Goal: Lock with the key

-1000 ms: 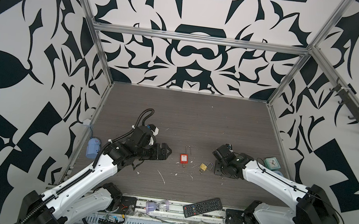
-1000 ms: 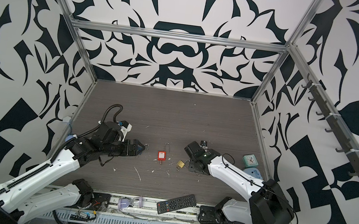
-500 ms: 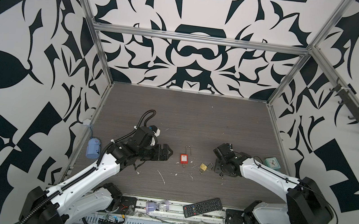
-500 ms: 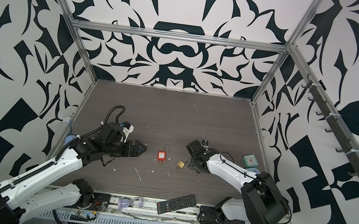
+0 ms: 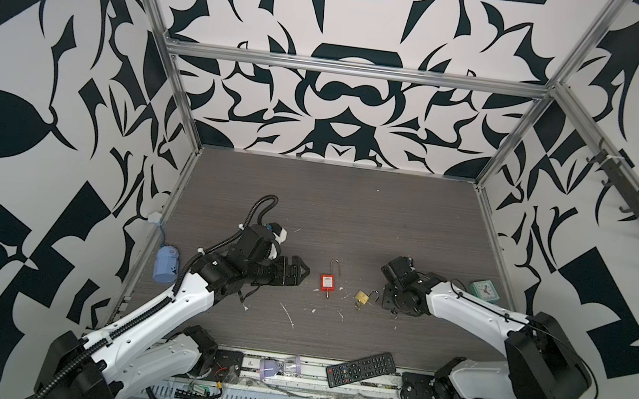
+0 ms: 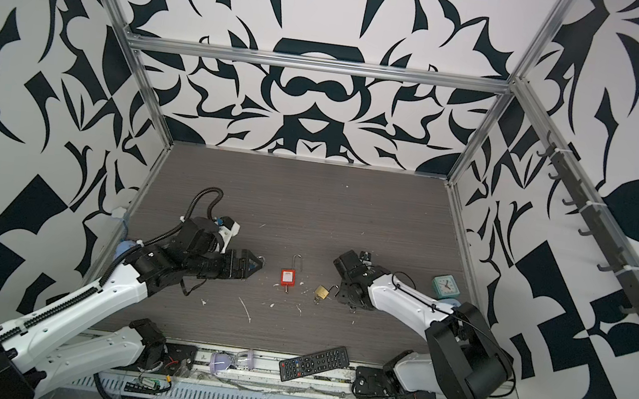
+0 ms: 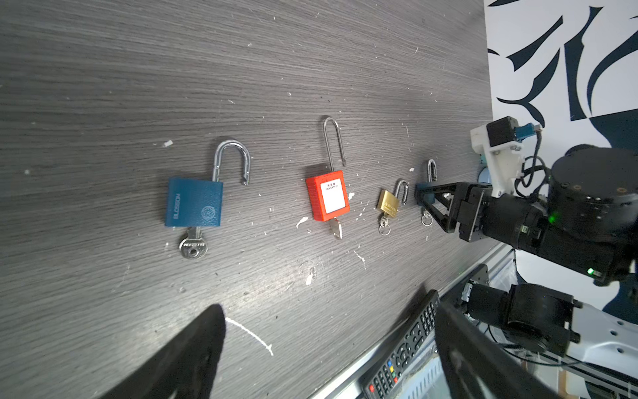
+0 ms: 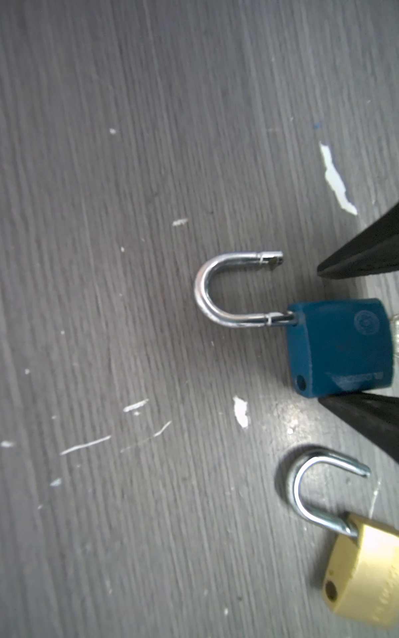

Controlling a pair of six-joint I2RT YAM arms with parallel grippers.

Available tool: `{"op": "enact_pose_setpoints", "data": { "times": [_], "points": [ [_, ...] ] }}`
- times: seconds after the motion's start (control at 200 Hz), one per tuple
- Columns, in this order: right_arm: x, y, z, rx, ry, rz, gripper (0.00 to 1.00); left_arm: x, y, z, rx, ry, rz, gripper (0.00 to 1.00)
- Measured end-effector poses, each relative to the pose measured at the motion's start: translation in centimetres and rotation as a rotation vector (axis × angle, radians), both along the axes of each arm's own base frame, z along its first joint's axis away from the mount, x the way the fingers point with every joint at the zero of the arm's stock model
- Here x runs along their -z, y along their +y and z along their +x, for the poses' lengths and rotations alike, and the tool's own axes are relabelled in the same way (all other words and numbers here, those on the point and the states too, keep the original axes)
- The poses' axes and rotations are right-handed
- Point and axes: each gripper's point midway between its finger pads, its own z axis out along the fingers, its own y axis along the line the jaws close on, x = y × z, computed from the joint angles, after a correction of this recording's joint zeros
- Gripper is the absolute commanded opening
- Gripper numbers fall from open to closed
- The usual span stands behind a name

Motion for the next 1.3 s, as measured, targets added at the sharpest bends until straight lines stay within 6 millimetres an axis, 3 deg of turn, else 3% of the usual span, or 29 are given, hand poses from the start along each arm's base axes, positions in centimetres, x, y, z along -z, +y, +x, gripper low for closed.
{"op": "enact_pose_setpoints", "data": {
  "times": [0.2, 0.4, 0.495, 0.575, 0.85, 1.03, 1.165, 1.3],
  "points": [
    [0.0, 0.2, 0.2, -0.008, -0.002, 0.0, 0.48, 0.0, -0.1, 0.0, -0.001, 0.001, -0.005, 0.96],
    [0.1, 0.4, 0.4, -0.015, 0.001, 0.001, 0.36, -0.2, -0.2, 0.1, 0.002, -0.004, -0.012, 0.96],
    [0.1, 0.4, 0.4, -0.015, 0.0, 0.001, 0.19, -0.2, -0.3, 0.1, 0.002, -0.002, -0.014, 0.96],
    [0.0, 0.4, 0.4, -0.015, 0.001, 0.001, 0.0, -0.2, -0.3, 0.1, 0.001, -0.003, -0.015, 0.96],
    [-0.6, 0.2, 0.2, -0.053, 0.033, -0.031, 0.0, 0.4, -0.7, 0.9, -0.004, -0.006, -0.007, 0.94],
    [-4.2, 1.5, 1.7, -0.125, 0.004, -0.024, 0.0, 0.4, -1.2, 1.8, -0.004, -0.018, -0.005, 0.93],
    [-8.8, 4.2, 3.7, -0.219, -0.089, 0.058, 0.0, -0.2, -1.6, 2.3, 0.0, -0.036, -0.014, 0.92],
    [-12.0, 7.0, 3.7, -0.331, -0.151, 0.157, 0.0, -0.8, -2.0, 2.5, 0.01, -0.041, -0.024, 0.91]
  ]
}}
